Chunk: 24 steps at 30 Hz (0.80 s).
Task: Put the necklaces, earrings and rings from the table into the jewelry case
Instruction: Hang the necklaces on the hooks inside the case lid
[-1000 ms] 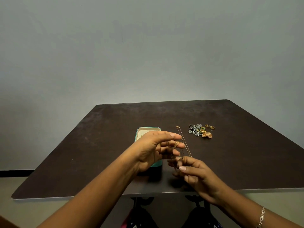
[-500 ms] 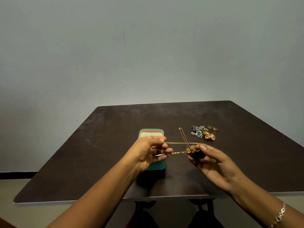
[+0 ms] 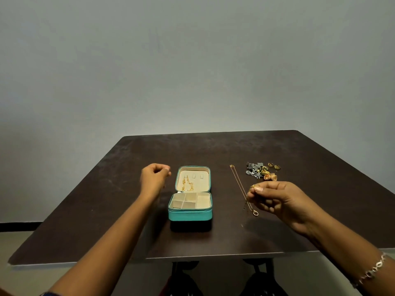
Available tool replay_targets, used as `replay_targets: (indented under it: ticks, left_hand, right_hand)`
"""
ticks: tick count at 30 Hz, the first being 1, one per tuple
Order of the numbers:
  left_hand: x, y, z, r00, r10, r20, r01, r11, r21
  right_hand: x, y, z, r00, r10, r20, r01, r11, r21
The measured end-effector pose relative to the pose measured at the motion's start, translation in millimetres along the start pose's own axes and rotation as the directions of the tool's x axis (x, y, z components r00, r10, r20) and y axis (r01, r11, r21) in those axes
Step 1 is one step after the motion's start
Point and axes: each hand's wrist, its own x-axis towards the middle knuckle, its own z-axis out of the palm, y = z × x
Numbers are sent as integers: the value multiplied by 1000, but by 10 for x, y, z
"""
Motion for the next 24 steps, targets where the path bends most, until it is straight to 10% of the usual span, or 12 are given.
replay_targets:
  ticks: [7, 24]
  left_hand:
    - [250, -326, 116, 948, -269, 170, 243, 957, 159]
    - [164, -639, 183, 957, 126, 260, -186, 957, 223]
  right_hand:
    - [28, 86, -6, 999, 35, 0, -35, 998, -49]
    - [348, -220, 390, 978, -96, 184, 159, 917, -367]
